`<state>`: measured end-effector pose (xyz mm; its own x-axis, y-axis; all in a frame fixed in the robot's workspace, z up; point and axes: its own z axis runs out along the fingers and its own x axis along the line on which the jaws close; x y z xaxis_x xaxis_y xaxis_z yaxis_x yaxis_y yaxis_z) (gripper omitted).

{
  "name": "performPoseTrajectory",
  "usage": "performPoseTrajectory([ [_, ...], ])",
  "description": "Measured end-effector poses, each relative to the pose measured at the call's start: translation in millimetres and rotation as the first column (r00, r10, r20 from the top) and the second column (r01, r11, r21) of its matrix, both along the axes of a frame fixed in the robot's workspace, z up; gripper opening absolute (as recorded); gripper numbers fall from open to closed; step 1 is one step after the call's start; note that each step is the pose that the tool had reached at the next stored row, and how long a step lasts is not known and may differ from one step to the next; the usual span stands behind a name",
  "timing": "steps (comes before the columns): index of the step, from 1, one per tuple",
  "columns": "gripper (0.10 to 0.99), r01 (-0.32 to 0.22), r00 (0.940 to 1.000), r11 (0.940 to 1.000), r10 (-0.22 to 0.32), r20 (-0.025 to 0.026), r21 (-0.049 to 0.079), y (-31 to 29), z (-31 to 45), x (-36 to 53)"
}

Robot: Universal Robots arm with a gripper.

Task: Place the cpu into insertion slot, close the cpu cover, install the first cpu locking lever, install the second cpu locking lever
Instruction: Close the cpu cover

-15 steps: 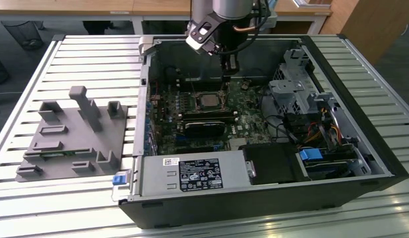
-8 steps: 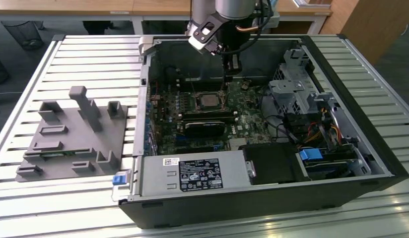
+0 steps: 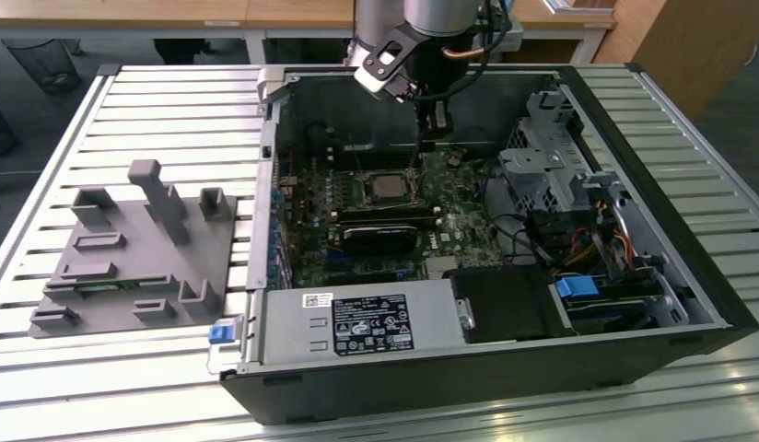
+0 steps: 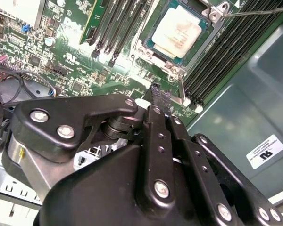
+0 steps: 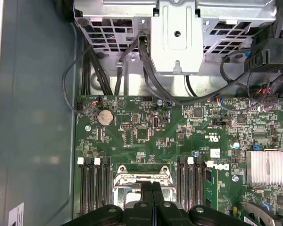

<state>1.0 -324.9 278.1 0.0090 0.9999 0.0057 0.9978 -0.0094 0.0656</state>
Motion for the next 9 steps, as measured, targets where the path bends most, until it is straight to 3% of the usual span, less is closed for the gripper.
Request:
performPoseTrajectory([
  [9,0.106,0.0,1.0,1.0,0.0,0.0,0.0,0.0,0.0,6.8],
])
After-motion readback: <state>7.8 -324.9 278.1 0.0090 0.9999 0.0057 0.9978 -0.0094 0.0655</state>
